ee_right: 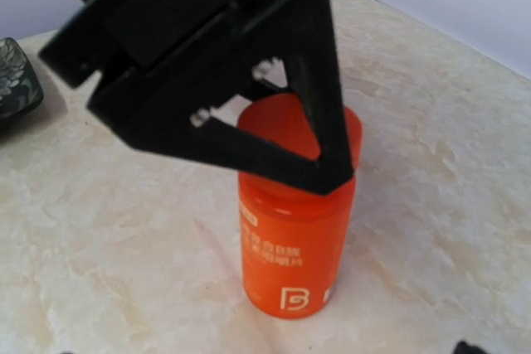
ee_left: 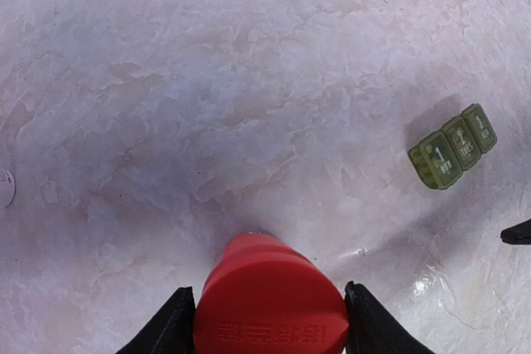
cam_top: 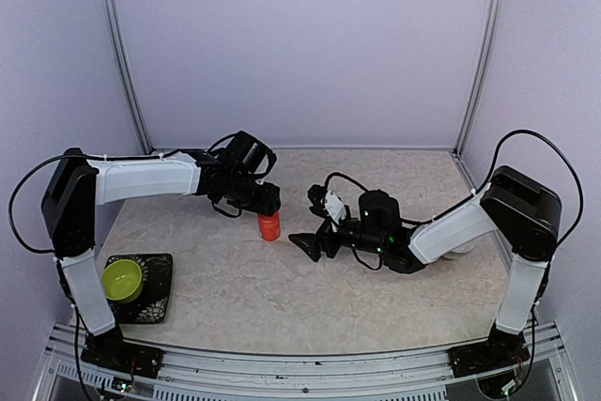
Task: Sort the pills into containers
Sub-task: Close the lid of the pill bottle.
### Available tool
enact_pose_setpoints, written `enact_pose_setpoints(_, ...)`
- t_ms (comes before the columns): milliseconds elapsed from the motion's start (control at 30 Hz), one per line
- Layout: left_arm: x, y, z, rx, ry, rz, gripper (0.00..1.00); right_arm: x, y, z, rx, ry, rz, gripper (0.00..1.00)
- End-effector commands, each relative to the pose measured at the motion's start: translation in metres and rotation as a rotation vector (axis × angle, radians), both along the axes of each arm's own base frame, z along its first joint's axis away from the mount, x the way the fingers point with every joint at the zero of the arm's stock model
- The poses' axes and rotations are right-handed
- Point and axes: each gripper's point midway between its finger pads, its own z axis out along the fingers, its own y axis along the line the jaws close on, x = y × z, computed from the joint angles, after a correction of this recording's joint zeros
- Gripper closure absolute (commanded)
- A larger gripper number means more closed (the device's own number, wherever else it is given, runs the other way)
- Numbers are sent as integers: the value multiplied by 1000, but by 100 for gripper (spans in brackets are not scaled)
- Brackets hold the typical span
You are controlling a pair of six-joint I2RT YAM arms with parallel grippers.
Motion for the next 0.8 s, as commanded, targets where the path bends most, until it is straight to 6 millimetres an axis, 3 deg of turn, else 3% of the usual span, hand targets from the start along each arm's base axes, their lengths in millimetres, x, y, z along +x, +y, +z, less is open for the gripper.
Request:
enact_pose_setpoints(0,-3,3,-13,17,25,-9,38,-3,0,14,18,-23,-2,3)
enact_pose_setpoints(200,-3,5,-9,38,28,-14,21,-2,-1,15,15,-22,-8,3)
enact_pose_setpoints(400,-4,4,-27,78,71,-29,13,-3,-2,19,18,-25,-8,3)
enact_pose_setpoints(533,-4,5,-33,93,82,-33,16,-4,-5,22,19,-31,-12,3)
enact_pose_setpoints(767,-1,5,-38,95,94,-33,30,-6,-10,26,21,-41,-20,2)
